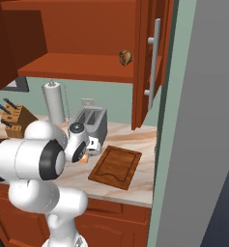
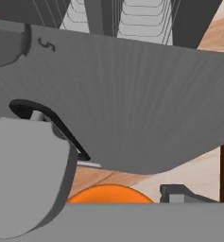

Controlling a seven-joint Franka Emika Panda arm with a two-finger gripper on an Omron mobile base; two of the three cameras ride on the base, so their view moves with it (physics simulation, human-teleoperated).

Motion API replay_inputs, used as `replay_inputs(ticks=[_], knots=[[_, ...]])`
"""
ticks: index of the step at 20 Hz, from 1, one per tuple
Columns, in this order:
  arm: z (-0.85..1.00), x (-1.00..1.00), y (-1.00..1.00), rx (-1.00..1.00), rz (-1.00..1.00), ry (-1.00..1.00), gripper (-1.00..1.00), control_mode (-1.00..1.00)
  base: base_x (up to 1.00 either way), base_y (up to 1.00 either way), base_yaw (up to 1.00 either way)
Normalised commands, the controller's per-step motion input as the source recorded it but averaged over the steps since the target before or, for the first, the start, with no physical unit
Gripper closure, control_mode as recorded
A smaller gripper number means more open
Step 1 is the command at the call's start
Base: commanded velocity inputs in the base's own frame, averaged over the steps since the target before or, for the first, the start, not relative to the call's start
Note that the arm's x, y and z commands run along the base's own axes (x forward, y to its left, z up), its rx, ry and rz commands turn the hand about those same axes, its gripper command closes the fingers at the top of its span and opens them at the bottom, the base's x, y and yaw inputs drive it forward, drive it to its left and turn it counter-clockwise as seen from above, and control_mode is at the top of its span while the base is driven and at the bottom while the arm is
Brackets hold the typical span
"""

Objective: Pick the bread, place it on the cutting board, pick the jam, place it on the counter, and close the cabinet.

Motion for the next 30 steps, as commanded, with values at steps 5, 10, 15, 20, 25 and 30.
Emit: replay_inputs(ticks=[5,10,15,20,25,30], knots=[[-0.01,-0.26,0.0,0.0,0.0,0.0,-1.0,-1.0,0.0,0.0,0.0],[0.0,-0.33,0.0,0.0,0.0,0.0,-1.0,-1.0,0.0,0.0,0.0],[0.0,-0.13,0.0,0.0,0.0,0.0,-1.0,-1.0,0.0,0.0,0.0],[0.05,-0.09,-0.05,0.0,0.0,0.0,-1.0,-1.0,0.0,0.0,0.0],[0.06,-0.2,-0.08,0.0,0.0,-0.03,-1.0,-1.0,0.0,0.0,0.0],[0.08,-0.35,-0.11,0.0,0.0,-0.06,-1.0,-1.0,0.0,0.0,0.0]])
